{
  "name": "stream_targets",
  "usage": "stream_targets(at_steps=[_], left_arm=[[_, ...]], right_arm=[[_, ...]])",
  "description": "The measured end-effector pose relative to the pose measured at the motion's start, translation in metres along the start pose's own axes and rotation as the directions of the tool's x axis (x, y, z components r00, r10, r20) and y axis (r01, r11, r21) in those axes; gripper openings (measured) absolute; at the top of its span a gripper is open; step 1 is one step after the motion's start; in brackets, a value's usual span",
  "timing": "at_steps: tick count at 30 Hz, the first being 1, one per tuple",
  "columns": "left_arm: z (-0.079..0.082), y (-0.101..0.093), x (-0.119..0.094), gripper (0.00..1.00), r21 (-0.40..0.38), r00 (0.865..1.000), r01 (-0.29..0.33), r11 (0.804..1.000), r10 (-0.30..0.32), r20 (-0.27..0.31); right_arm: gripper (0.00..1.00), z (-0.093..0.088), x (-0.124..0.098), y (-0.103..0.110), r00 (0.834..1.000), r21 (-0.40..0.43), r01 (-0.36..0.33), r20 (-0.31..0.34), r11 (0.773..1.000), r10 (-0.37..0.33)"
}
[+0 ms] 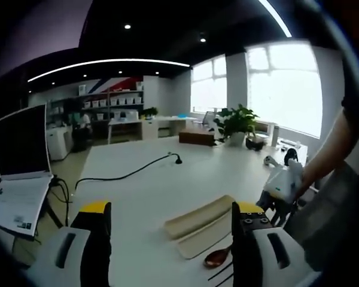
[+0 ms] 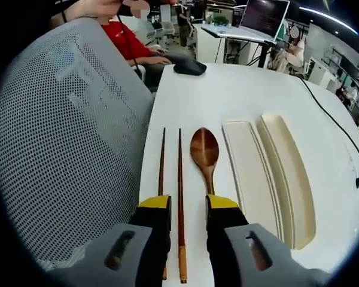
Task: Arrange the utensils inside the cutlery case until each visible utensil rests in its matching compartment.
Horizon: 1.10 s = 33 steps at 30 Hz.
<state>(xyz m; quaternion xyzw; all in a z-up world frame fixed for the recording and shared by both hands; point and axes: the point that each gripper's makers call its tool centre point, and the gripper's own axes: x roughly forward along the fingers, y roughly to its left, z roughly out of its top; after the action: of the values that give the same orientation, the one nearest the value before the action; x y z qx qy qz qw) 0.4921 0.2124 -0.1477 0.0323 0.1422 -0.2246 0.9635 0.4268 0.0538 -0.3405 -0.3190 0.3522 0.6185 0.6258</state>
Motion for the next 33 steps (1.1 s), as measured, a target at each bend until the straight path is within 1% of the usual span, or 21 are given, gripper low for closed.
stream_targets(at_steps=[2,4,8,12,13,17,21,24,26,27,28,33], left_arm=[[-0.001,-0.001,0.001,0.85,0.006,1.000,0.003,1.000,-0.003,-0.006],[-0.001,-0.002,0.001,0.85,0.013,1.000,0.006,1.000,-0.006,-0.009],[-0.002,-0.001,0.002,0.85,0.015,1.000,0.001,1.000,-0.001,-0.012],[-0.001,0.000,0.002,0.85,0.009,1.000,-0.001,1.000,0.002,-0.008],[-0.001,-0.001,0.003,0.85,0.008,1.000,-0.001,1.000,0.001,-0.009],[-0.001,0.000,0.003,0.85,0.010,1.000,0.000,1.000,0.000,-0.009],[-0.001,-0.001,0.003,0.85,0.010,1.000,0.001,1.000,-0.001,-0.010],[-0.001,0.000,0.003,0.85,0.011,1.000,0.001,1.000,-0.001,-0.011],[-0.001,0.000,0.004,0.85,0.010,1.000,0.003,1.000,-0.002,-0.012],[-0.002,0.000,0.004,0.85,0.011,1.000,0.003,1.000,-0.003,-0.013],[-0.002,0.000,0.004,0.85,0.012,1.000,0.003,1.000,-0.003,-0.013],[-0.002,0.000,0.004,0.85,0.011,1.000,0.004,1.000,-0.004,-0.015]], right_arm=[[0.20,0.000,0.003,0.005,1.000,-0.007,-0.010,-0.008,1.000,0.010],[0.20,-0.002,0.007,0.006,1.000,-0.031,-0.010,-0.020,0.999,0.009],[0.17,-0.001,0.011,0.007,1.000,-0.018,-0.013,-0.024,1.000,0.012],[0.20,-0.002,0.014,0.003,1.000,-0.006,-0.005,-0.025,1.000,0.005],[0.19,-0.003,0.014,0.003,0.999,-0.008,-0.005,-0.035,1.000,0.005],[0.18,-0.003,0.016,0.002,0.999,-0.021,-0.004,-0.040,1.000,0.003],[0.17,-0.006,0.019,0.006,0.998,-0.037,-0.010,-0.058,0.999,0.008],[0.18,-0.008,0.021,0.007,0.998,-0.050,-0.008,-0.067,0.999,0.005],[0.19,-0.008,0.021,0.003,0.998,-0.066,0.015,-0.065,0.998,-0.020],[0.21,-0.005,0.021,0.003,0.998,-0.040,0.027,-0.063,0.999,-0.030],[0.22,-0.006,0.021,0.004,0.997,-0.035,0.024,-0.070,0.999,-0.026],[0.20,-0.005,0.021,0.003,0.998,-0.033,0.029,-0.061,0.999,-0.031]])
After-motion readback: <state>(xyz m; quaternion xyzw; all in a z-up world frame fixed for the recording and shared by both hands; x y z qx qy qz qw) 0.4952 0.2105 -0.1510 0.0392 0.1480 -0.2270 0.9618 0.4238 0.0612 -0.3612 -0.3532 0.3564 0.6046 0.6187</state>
